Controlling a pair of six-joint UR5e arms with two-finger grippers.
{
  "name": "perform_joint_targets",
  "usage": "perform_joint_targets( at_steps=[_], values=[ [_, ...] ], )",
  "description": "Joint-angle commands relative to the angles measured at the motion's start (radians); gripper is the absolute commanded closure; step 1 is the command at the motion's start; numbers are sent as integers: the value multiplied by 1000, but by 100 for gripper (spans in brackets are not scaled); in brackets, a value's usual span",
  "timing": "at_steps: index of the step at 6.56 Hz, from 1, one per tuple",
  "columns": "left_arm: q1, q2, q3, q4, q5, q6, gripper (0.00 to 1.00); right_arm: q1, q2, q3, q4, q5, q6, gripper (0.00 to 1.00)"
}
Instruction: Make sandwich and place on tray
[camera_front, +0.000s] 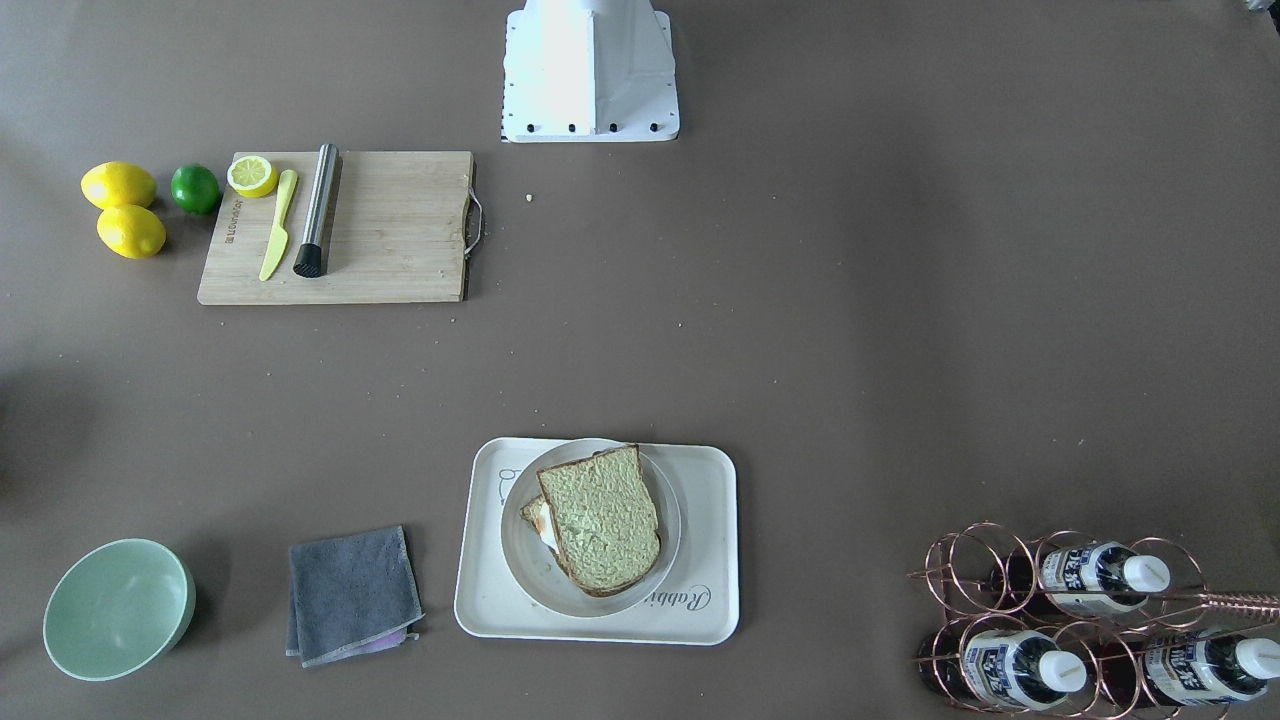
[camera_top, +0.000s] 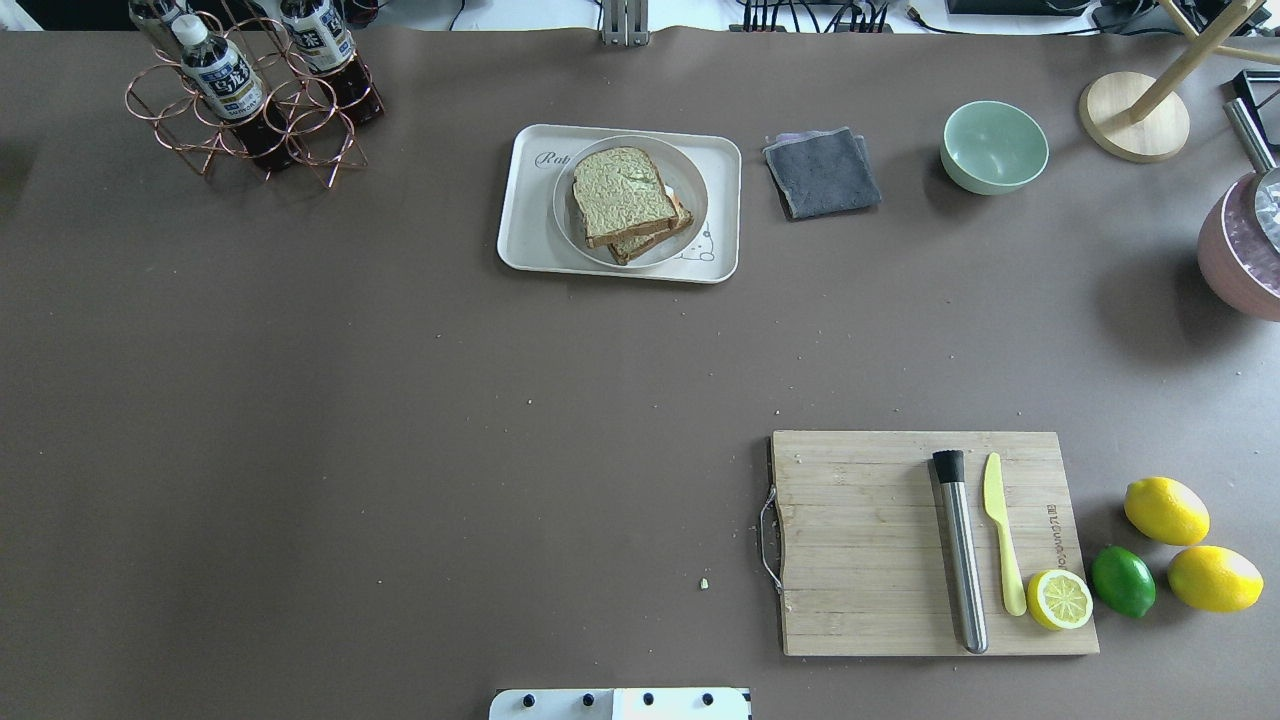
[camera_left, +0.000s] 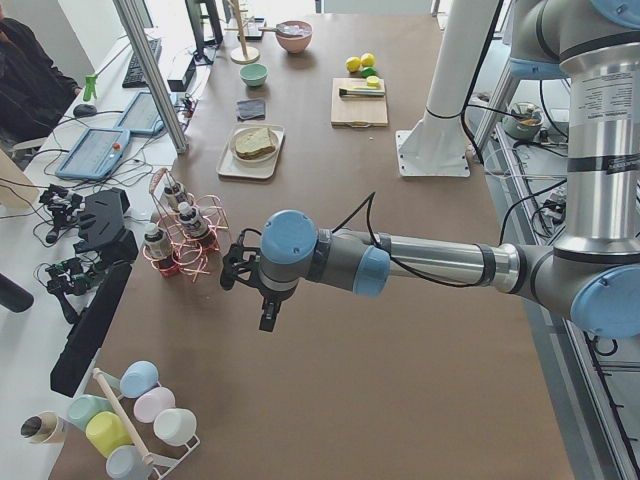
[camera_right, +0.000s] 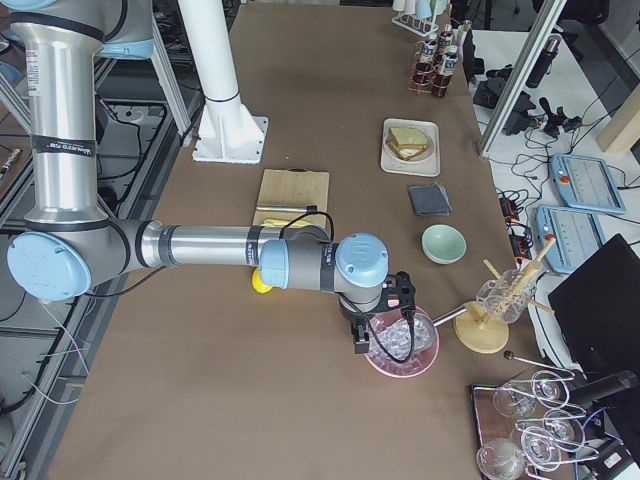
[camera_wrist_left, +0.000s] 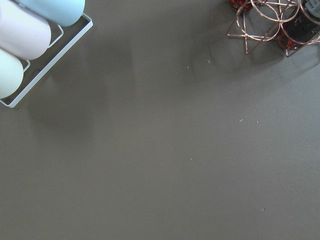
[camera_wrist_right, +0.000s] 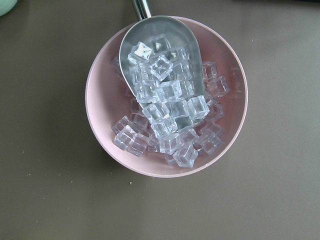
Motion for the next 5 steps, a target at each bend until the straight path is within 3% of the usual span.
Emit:
perform_joint_targets(
  at_steps=[1, 5],
  values=[
    [-21, 18, 16, -2, 2, 2, 3, 1, 7, 2, 2, 1, 22, 0],
    [-33, 33, 13, -4, 8, 2, 3, -2, 12, 11, 3, 1, 36, 0]
  ],
)
